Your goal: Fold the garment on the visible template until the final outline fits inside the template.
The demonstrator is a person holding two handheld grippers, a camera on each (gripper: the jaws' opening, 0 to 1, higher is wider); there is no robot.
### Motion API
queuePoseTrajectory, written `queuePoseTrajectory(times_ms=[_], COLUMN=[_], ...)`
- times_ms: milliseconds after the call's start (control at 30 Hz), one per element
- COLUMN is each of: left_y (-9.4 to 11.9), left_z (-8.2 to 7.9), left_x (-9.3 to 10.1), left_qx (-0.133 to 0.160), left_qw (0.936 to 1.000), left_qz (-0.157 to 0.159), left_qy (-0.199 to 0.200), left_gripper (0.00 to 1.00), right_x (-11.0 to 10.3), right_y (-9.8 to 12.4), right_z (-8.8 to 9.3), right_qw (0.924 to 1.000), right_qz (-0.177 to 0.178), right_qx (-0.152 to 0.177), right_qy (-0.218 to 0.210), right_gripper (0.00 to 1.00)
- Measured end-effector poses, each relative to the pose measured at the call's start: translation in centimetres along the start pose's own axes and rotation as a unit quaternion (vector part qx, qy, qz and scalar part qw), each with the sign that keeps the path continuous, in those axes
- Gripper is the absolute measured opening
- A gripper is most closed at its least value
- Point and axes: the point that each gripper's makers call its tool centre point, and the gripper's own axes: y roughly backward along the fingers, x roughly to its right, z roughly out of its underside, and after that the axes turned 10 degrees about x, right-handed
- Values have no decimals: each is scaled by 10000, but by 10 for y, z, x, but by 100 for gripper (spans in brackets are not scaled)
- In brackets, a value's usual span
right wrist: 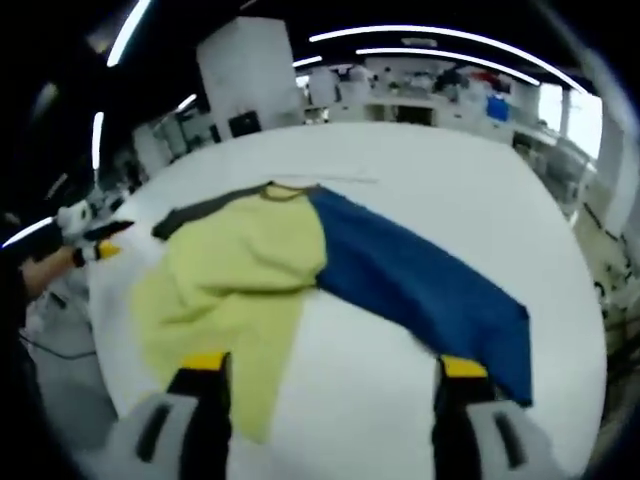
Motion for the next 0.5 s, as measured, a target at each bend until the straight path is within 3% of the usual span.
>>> queuePoseTrajectory(times_ms=[367, 500], left_y=[2, 0], left_z=[25, 34], left_x=[55, 69], left_qx=[-99, -264], left_qw=[9980, 9968], left_qz=[616, 747], left_qy=[110, -136], left_gripper=[64, 58], right_x=[-42, -47], right_y=[1, 1], right_z=[37, 44], right_qw=[9989, 9985], right_qz=[-251, -281], right_qx=[-268, -311], right_qy=[282, 348], right_gripper=[72, 66])
